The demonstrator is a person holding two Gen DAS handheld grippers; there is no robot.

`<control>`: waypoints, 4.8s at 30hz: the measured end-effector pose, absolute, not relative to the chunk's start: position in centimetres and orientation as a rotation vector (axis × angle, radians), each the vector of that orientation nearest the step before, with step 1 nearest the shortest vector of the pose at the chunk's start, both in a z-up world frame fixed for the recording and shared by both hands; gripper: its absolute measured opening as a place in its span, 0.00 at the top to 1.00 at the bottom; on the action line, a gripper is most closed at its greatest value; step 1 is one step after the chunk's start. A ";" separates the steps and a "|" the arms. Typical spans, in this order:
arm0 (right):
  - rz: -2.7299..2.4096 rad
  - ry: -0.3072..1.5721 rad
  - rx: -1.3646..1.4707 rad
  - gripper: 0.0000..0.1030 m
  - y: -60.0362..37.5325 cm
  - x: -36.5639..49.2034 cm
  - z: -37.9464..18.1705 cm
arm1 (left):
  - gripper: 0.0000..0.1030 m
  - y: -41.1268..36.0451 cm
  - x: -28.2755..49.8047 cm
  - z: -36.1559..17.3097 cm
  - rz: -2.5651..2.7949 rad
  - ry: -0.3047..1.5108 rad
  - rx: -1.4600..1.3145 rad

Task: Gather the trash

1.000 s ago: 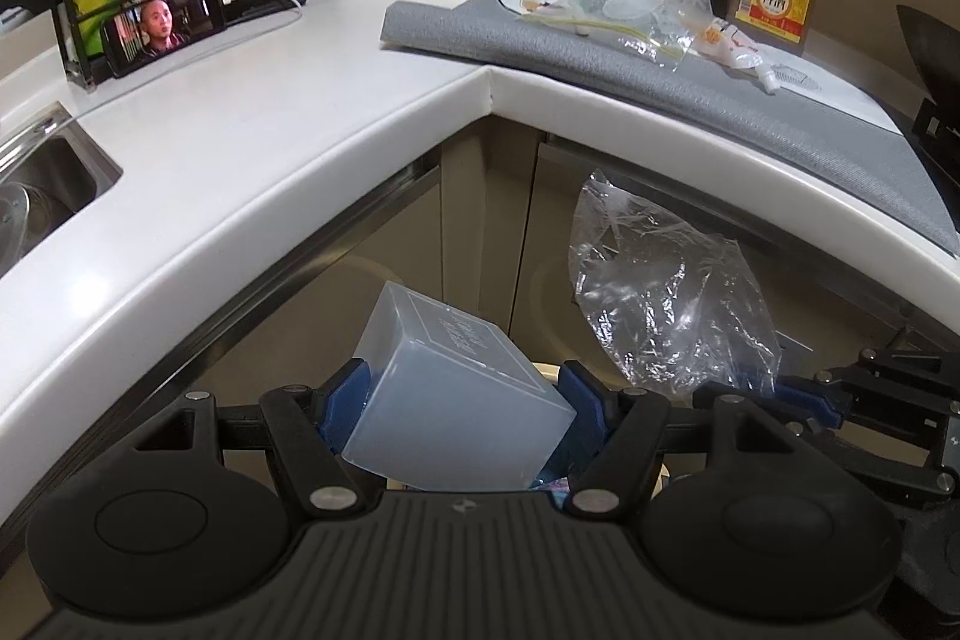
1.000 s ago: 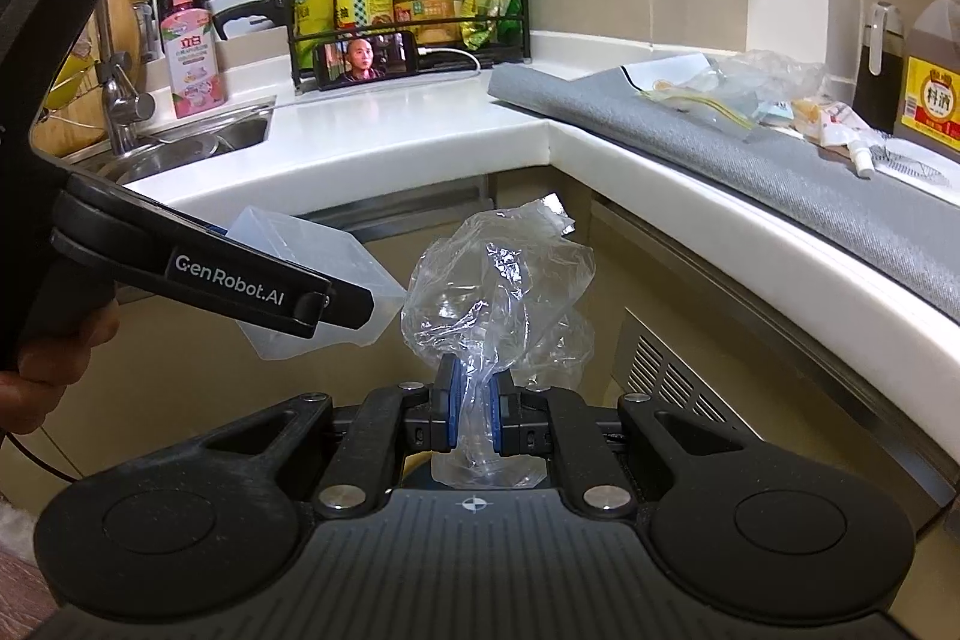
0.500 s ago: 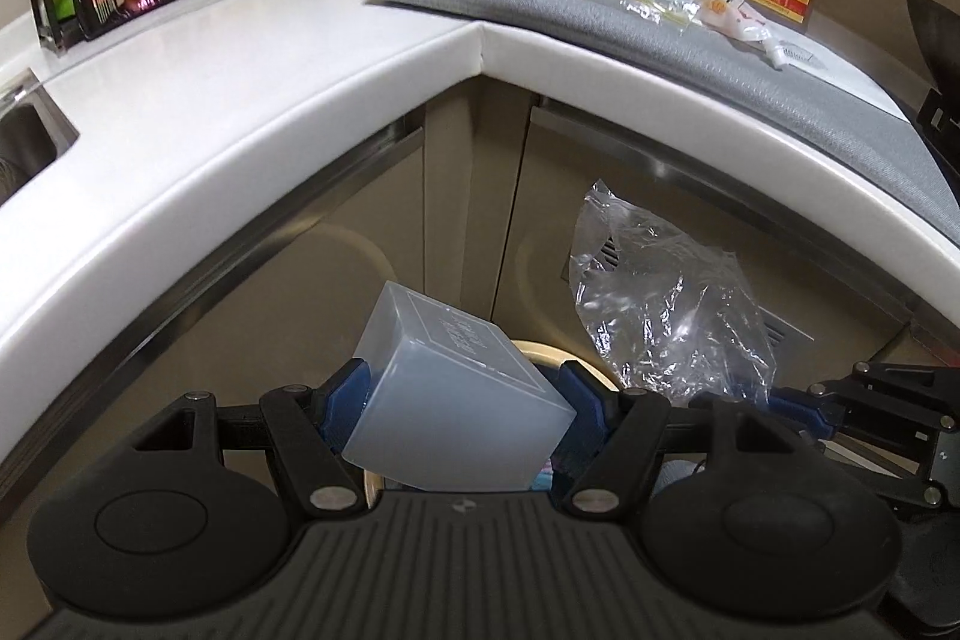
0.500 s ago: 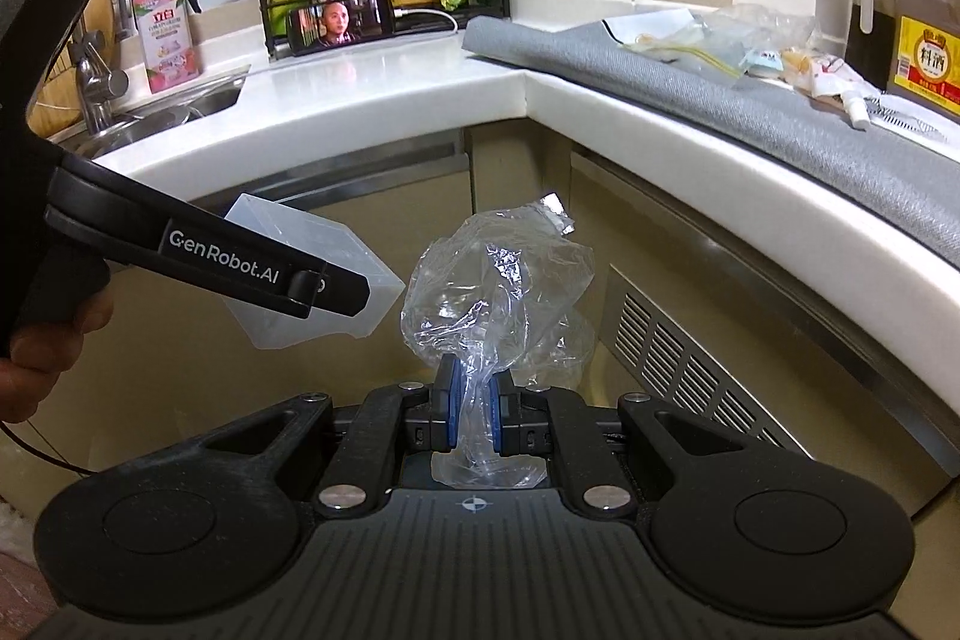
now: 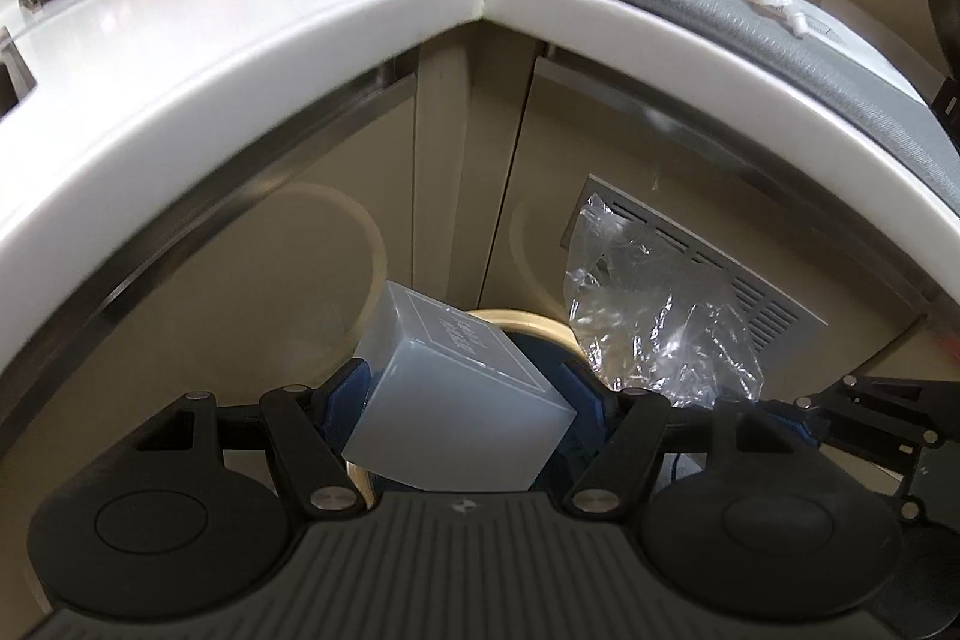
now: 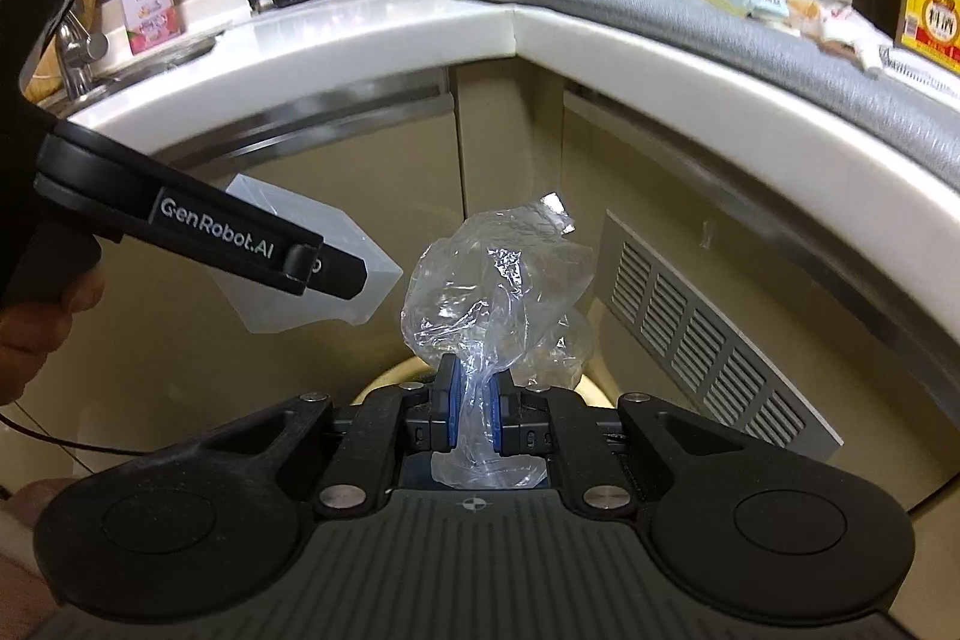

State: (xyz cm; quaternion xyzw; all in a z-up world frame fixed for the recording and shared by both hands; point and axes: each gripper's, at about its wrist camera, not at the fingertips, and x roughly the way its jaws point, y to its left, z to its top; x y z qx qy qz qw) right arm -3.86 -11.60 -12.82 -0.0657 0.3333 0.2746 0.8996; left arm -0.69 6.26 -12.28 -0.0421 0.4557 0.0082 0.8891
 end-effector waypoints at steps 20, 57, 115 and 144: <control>0.537 0.826 -0.137 0.90 -11.0 -0.4 -17.6 | 0.28 5.3 3.4 -17.6 -0.034 1.114 -0.111; 0.466 1.098 -0.131 0.89 -8.0 7.7 -25.7 | 0.23 4.0 8.5 -27.8 0.017 1.362 -0.028; 0.516 0.810 -0.213 0.21 -10.6 -1.5 -15.4 | 0.00 3.3 -3.0 -15.6 0.084 0.971 0.184; 0.508 0.793 -0.198 0.19 -11.1 -1.1 -14.0 | 0.00 3.1 -2.1 -11.2 0.061 0.862 0.187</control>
